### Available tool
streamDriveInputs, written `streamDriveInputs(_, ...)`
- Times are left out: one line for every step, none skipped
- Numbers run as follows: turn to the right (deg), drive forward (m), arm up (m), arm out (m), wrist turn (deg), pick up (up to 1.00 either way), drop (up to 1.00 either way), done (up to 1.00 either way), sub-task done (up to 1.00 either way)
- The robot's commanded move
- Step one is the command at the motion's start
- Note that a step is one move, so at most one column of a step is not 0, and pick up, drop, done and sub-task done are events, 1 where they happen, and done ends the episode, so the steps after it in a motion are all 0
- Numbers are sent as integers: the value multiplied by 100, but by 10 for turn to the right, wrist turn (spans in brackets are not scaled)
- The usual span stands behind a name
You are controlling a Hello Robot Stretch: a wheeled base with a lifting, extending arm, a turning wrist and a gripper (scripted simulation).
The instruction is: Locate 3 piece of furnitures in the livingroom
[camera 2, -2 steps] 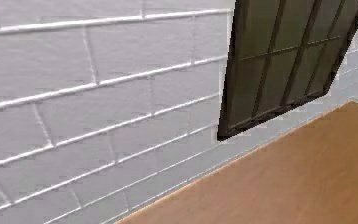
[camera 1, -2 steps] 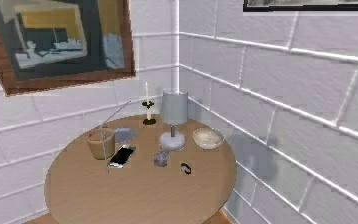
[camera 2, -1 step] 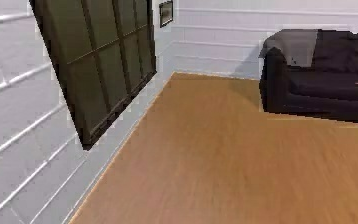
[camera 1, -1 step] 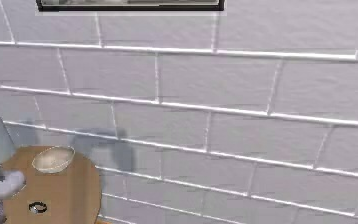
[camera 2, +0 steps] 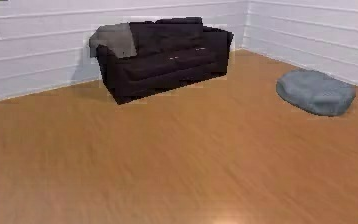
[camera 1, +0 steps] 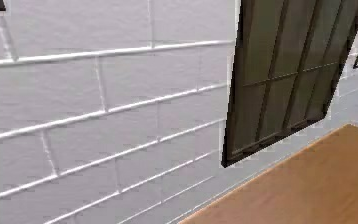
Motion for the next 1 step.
streamDriveInputs(450,0,0,0,0,0,0,0,0)
